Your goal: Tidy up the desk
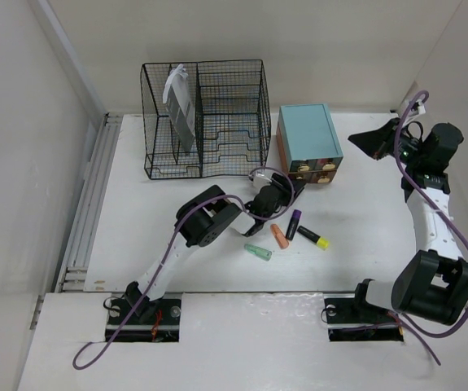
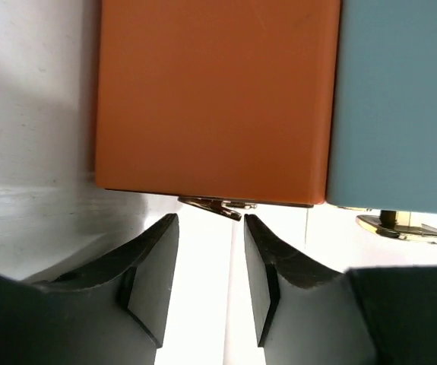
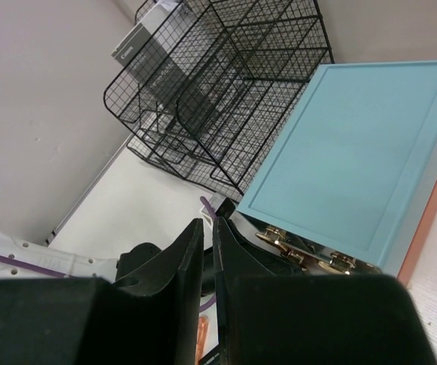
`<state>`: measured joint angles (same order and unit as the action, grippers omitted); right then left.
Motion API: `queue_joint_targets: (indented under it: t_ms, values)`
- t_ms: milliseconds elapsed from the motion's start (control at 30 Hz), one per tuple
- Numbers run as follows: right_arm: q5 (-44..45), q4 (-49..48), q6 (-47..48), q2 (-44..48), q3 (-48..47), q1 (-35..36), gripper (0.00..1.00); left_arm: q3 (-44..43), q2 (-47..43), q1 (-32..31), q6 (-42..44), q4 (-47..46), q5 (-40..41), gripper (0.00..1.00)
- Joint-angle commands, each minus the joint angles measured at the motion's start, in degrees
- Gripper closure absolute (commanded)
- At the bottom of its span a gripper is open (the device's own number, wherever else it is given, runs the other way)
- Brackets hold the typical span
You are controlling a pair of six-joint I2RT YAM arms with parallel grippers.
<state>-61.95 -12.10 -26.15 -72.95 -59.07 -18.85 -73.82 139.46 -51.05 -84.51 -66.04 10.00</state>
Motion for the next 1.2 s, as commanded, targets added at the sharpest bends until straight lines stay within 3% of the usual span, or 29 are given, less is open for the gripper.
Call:
queue_joint_targets:
  t_ms: [0,167,467,700,933,1167]
  values:
    - [-1.33,-4.51,-1.18,2.02,0.09,-0.48,0.84,1.84,-2.09,-0.19,0.31,-2.34,2.22,0.62]
    - [-1.33,-5.04,-1.18,2.02,0.09,-0.48,0.84,2.98,-3.84,-0.19,1.37,-2.34,3.36,0.55]
    - [-1.86,-5.56,-1.71,2.02,0.09,-0.48,0.84,1.14,-3.84,-0.19,2.94,1.79,4.94,0.55]
    - [-2.38,-5.57,-2.23,2.02,0.62,-0.48,0.84,0.61,-5.16,-0.19,4.88,6.71,7.75,0.63]
    - [-2.38,-6.1,-2.24,2.02,0.62,-0.48,0.84,0.61,-5.69,-0.19,5.94,7.24,9.34,0.66]
    - [-2.9,-6.62,-2.24,2.02,0.62,-0.48,0.84,0.09,-5.69,-0.19,6.55,6.19,9.86,0.76]
